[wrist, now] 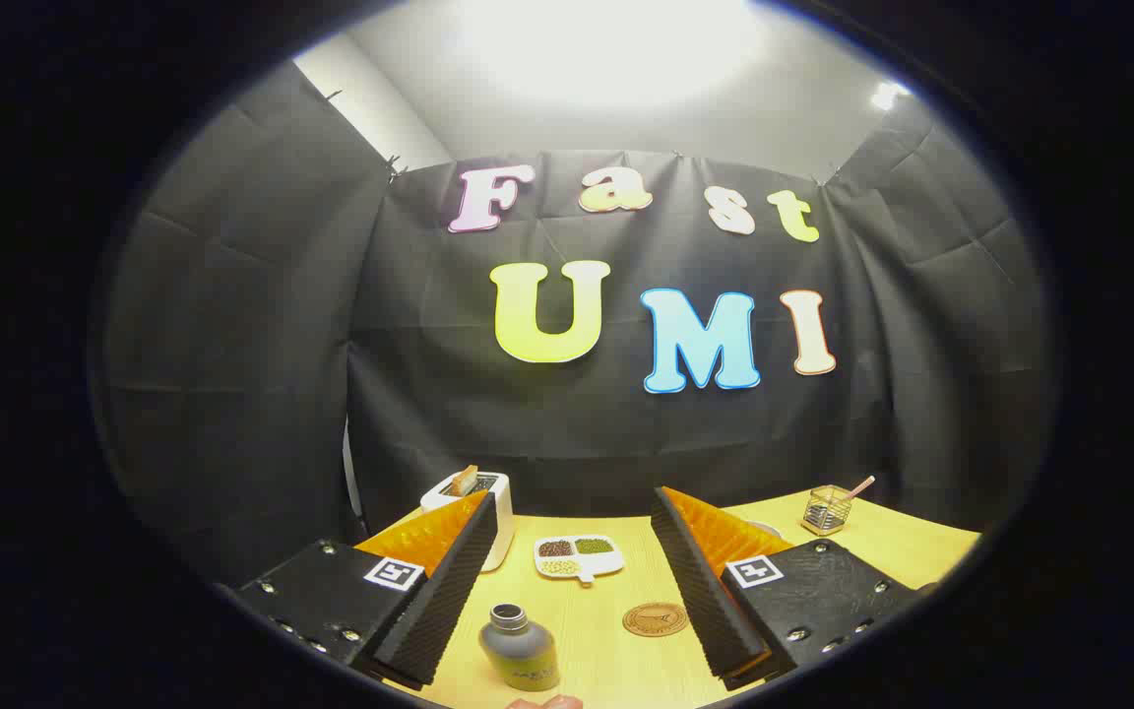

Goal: Take the bottle from table, then pour the juice into the cup, finally place the bottle on the coaster

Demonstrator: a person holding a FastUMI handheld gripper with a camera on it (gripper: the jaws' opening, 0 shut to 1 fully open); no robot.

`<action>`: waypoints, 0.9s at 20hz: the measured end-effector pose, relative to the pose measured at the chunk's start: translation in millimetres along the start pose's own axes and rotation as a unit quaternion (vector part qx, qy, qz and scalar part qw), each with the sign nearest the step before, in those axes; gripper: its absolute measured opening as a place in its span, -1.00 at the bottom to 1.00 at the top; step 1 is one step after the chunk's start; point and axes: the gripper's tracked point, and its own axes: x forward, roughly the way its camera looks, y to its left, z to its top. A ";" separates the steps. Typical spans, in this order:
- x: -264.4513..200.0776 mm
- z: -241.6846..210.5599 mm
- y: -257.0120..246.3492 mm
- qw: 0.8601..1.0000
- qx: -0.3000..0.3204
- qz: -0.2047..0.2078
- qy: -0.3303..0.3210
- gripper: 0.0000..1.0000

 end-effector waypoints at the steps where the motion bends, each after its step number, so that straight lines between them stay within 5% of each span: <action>1: -0.3 -0.6 3.1 1.000 -0.002 0.001 0.002 0.92; 18: -21.0 20.4 -1.4 1.000 0.000 -0.003 0.006 0.93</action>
